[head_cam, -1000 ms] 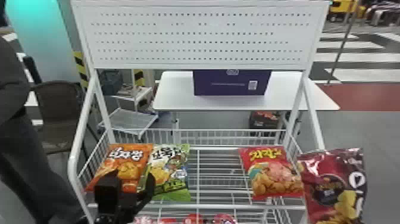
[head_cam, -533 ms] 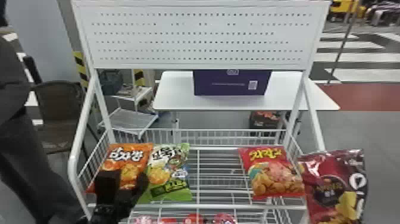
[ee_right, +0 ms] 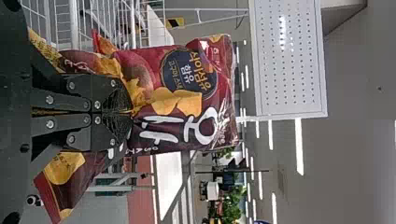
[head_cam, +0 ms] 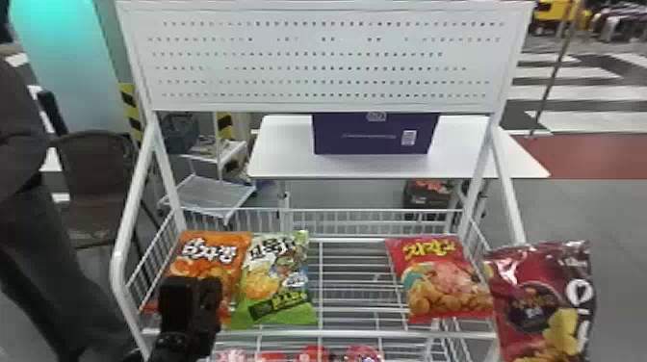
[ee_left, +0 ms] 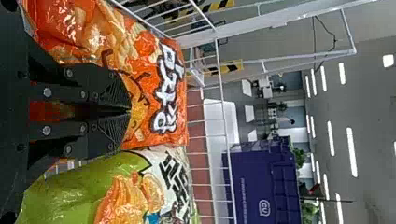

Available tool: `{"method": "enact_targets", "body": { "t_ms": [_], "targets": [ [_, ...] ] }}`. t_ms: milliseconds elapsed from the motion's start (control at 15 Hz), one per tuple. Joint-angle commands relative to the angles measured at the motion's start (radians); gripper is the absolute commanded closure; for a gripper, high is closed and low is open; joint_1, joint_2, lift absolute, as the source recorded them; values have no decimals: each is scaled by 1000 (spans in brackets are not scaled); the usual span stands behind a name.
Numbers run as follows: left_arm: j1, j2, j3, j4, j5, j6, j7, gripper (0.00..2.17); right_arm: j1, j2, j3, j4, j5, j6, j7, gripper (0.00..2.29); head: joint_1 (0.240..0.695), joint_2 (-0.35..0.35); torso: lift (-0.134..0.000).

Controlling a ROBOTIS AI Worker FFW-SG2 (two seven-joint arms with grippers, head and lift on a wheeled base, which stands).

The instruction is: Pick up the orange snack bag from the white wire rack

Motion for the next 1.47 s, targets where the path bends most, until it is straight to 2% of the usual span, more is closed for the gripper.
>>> {"method": "enact_targets", "body": {
  "t_ms": [0,133,400,533,800,1000,1133,1400],
  "targets": [
    [1,0,4,-3,-8,11,11,2145,-2,0,0,1,-2,0,0,2098,499,0,0],
    [24,4,7,-72,-2,-1,22,2145,-3,0,-2,2,-2,0,0,2098,499,0,0],
    [149,9,22,-313,1,-20,72,2145,-3,0,-2,2,-3,-3,-2,2098,499,0,0],
    [241,10,55,-416,-1,-26,72,2145,-2,0,0,2,-6,-3,0,2098,499,0,0],
    [489,10,113,-562,15,-170,63,2145,-2,0,-2,2,-8,-3,0,2098,499,0,0],
    [629,20,140,-626,38,-271,49,2145,-5,0,4,1,-8,-3,0,2098,499,0,0],
    [675,29,140,-631,39,-348,51,2145,-5,0,7,-1,-6,-3,0,2098,499,0,0],
    [724,33,147,-629,56,-394,43,2145,2,-3,4,-5,-8,-3,0,2098,499,0,0]
  ]
}}
